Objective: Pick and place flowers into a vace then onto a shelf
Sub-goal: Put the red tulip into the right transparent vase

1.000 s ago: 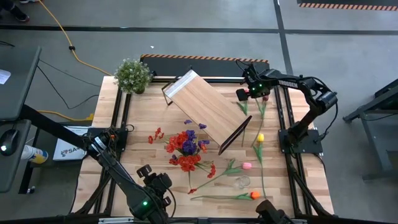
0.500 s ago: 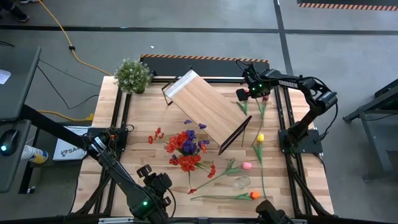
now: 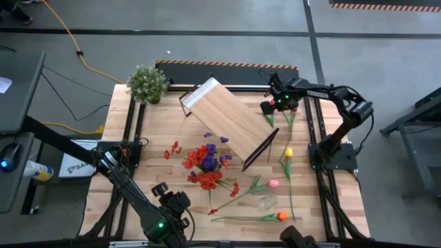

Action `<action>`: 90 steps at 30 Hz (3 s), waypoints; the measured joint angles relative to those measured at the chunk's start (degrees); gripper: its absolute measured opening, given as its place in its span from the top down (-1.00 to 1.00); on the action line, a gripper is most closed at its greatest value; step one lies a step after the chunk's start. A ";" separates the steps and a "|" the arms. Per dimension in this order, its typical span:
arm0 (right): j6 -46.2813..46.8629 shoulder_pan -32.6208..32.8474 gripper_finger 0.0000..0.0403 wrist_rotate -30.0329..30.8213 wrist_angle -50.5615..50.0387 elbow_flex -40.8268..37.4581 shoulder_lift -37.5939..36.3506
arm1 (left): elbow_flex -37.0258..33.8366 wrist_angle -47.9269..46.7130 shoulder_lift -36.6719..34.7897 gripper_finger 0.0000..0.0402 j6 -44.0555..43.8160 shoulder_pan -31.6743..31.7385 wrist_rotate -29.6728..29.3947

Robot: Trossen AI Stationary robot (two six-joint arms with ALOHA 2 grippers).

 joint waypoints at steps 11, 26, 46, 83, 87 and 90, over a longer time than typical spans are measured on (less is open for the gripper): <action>0.36 1.21 -0.50 0.75 0.87 0.13 6.37 | 0.00 0.00 0.00 0.28 0.00 -0.02 0.00; 0.68 -0.56 -0.15 1.29 2.80 0.13 7.17 | -0.01 0.00 0.00 0.28 0.00 -0.02 0.96; 0.65 -0.72 0.62 3.36 4.40 0.02 7.31 | -0.01 0.00 0.00 0.28 0.00 -0.02 0.94; 5.79 -4.47 0.98 6.61 8.62 0.00 -21.46 | 0.00 0.00 0.00 0.28 0.00 -0.02 0.87; 7.13 -5.20 0.95 6.52 10.02 0.02 -26.58 | -0.01 0.01 0.00 0.28 0.00 -0.02 0.82; 7.15 -5.29 0.97 6.75 10.99 0.02 -30.00 | -0.02 0.00 0.00 0.28 0.00 -0.02 0.76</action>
